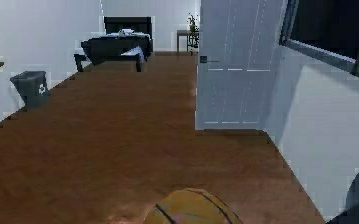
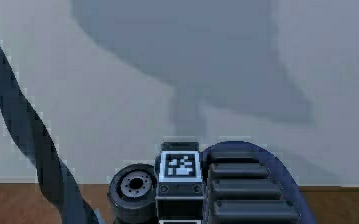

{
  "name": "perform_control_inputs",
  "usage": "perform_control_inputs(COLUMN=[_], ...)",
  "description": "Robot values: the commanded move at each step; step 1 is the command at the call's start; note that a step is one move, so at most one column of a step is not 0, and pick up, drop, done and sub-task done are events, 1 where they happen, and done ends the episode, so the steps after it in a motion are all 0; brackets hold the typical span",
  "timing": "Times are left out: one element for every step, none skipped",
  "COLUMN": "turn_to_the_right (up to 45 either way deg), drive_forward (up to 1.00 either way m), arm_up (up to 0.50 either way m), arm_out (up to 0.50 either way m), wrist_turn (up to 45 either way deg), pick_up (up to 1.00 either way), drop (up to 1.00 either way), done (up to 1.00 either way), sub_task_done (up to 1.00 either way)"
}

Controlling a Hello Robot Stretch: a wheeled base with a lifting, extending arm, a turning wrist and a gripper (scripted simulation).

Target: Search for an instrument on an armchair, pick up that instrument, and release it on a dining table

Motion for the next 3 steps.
perform_control_inputs(turn_to_the_right=[-45.0, -45.0, -3.0], drive_forward=[0.00, 0.00, 0.00], arm_up=[0.00, 0.00, 0.00], arm_out=[0.00, 0.00, 0.00], wrist_turn=[0.0, 0.0, 0.0], pick_up=[0.00, 0.00, 0.00], drop=[0.00, 0.00, 0.00], done=[0.00, 0.00, 0.00], sub_task_done=[0.00, 0.00, 0.00])
